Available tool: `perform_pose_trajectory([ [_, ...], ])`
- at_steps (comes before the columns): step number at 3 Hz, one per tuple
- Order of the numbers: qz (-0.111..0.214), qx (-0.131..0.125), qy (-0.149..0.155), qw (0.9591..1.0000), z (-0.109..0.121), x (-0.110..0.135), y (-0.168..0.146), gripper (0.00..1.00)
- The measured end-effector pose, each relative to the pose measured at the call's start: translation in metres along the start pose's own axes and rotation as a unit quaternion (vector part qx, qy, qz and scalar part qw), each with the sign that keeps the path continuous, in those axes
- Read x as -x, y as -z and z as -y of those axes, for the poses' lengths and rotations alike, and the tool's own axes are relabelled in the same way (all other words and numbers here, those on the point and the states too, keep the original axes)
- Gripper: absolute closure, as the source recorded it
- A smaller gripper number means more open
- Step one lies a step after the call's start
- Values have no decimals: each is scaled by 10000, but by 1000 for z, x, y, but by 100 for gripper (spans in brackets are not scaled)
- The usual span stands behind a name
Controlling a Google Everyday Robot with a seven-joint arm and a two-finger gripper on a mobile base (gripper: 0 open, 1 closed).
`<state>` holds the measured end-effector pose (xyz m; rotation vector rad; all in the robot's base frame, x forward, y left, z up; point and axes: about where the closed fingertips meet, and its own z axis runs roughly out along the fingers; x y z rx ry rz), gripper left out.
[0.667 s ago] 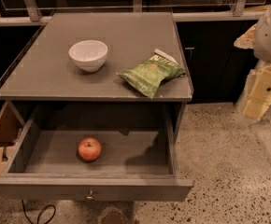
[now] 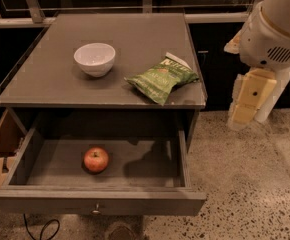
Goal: Pick apple from top drawer and place on counter
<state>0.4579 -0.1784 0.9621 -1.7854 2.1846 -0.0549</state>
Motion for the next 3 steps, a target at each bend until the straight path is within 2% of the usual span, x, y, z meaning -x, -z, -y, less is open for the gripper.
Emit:
perform_pose_trajectory([
  [1, 1, 1, 1, 10000, 0, 0, 0, 0],
  [2, -18, 56, 81, 9999, -9, 7, -8, 0],
  [3, 93, -1, 301, 9995, -31, 42, -44, 0],
])
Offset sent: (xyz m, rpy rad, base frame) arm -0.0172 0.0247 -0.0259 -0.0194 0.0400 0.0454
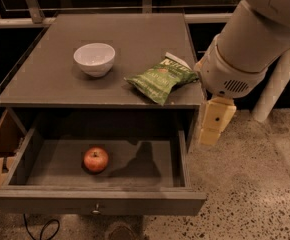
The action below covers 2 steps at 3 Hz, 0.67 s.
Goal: Pick apple from top drawer and place on counter
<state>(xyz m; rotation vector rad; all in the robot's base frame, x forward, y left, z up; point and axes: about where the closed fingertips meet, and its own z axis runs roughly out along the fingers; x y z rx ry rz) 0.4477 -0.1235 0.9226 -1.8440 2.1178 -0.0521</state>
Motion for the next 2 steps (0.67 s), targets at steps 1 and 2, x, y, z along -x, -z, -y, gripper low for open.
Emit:
perform_pose_trajectory([
  [1, 4, -2, 5, 10000, 0, 0, 0, 0],
  [2, 64, 97, 203, 9997, -19, 22, -12, 0],
])
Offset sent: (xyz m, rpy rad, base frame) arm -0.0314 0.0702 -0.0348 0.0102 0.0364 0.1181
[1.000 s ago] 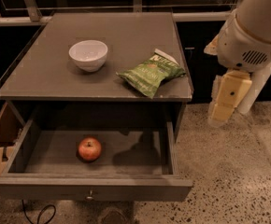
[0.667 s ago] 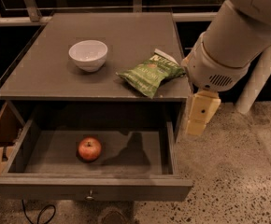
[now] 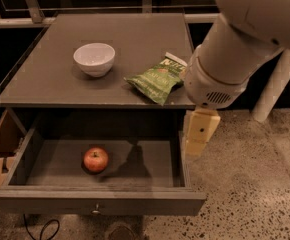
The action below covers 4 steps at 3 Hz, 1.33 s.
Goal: Pick apple from top drawer and place on counter
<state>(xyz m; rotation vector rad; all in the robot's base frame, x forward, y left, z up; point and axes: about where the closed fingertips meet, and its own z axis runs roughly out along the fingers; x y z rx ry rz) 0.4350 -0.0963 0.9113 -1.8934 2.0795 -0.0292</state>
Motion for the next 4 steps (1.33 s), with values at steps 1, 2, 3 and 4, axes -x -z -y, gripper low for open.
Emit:
perform_pose_trajectory([
  [1, 292, 282, 312, 9987, -28, 61, -33, 0],
  [2, 304, 295, 323, 9986, -30, 64, -35, 0],
  [3, 103, 177, 269, 9994, -28, 73, -55, 0],
  [4, -94, 39, 251, 9996, -17, 78, -69, 0],
])
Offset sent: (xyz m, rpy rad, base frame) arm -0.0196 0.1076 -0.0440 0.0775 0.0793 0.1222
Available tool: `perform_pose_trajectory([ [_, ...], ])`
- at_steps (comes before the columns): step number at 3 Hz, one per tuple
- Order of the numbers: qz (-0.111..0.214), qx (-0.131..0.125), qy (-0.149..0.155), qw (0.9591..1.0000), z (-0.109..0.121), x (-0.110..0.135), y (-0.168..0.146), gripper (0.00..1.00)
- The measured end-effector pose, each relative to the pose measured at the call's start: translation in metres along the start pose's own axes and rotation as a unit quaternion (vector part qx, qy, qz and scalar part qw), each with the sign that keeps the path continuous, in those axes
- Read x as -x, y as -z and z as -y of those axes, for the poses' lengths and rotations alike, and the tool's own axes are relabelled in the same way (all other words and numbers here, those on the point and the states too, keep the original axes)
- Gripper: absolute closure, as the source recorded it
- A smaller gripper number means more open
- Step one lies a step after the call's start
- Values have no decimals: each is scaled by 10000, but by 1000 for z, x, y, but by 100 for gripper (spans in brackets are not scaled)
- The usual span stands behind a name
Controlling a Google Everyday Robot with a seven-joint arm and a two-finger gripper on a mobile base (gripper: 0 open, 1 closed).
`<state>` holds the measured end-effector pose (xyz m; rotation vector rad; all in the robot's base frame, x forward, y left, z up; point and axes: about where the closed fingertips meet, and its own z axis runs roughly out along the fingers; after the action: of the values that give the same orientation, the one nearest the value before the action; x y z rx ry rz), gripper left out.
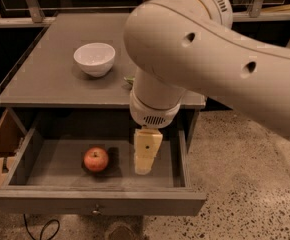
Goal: Pick apple from top drawer and place on counter
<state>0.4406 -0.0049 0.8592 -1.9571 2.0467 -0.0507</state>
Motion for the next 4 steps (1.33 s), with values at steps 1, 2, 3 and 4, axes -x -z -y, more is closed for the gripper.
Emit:
perform_pose_trajectory([
  [1, 0, 0, 0, 10000, 0, 0, 0, 0],
  [2, 4, 39, 98, 9999, -2, 17, -17, 0],
  [3, -60, 122, 366, 9992, 13, 61, -51, 0],
  [4, -57, 129, 380, 9992, 13, 62, -52, 0],
])
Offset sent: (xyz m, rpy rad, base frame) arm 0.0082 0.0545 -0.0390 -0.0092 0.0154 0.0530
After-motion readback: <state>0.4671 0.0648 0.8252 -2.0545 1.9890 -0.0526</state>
